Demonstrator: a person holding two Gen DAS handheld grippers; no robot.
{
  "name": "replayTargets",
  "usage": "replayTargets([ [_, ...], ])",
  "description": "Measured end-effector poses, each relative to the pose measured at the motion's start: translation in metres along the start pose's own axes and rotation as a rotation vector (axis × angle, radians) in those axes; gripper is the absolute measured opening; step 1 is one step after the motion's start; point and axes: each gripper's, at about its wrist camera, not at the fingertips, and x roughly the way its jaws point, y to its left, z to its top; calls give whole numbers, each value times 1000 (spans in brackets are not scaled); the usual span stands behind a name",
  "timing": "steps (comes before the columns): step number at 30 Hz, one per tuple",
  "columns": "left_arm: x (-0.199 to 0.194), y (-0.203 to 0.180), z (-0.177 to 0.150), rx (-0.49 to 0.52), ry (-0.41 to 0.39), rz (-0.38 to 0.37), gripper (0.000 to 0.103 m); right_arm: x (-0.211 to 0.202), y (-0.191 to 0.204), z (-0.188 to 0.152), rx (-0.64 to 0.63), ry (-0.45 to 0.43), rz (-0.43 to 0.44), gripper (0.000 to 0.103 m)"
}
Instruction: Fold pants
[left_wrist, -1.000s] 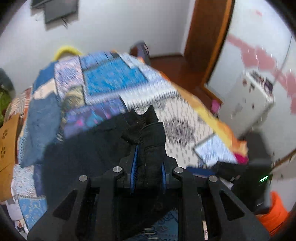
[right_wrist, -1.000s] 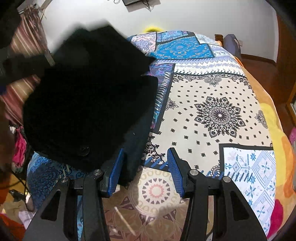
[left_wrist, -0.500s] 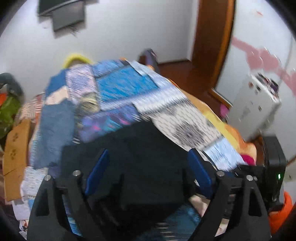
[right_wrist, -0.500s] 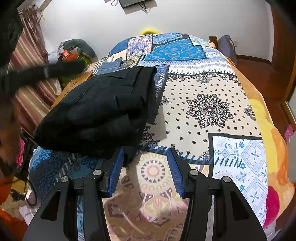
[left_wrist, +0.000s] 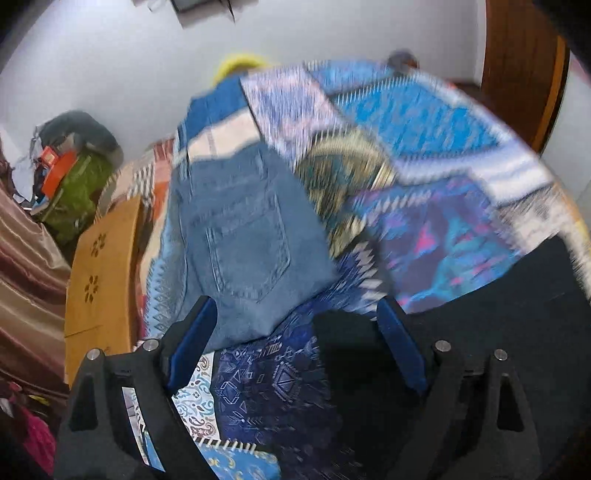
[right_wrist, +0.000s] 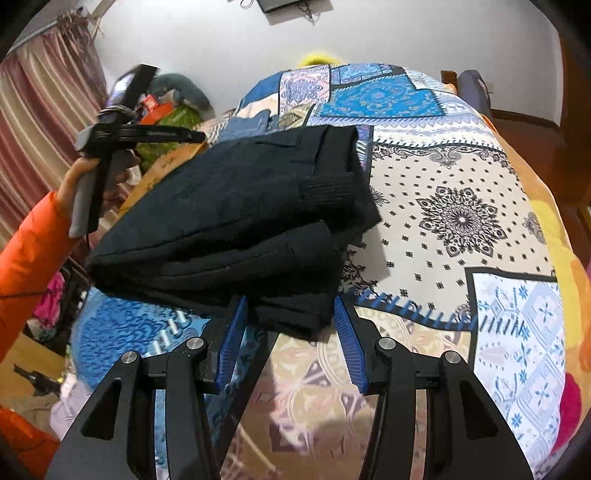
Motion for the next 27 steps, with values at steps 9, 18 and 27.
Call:
replayTargets([
  [9, 4, 25, -53, -58, 61, -105, 89, 22, -16, 32, -68, 58, -64, 43],
  [18, -70, 7, -141, -117, 24, -198, 89, 15, -41, 65, -50, 4, -223, 43],
  [27, -134, -12, -146, -118, -112, -158, 88, -48, -11, 57, -91, -119, -174, 44],
])
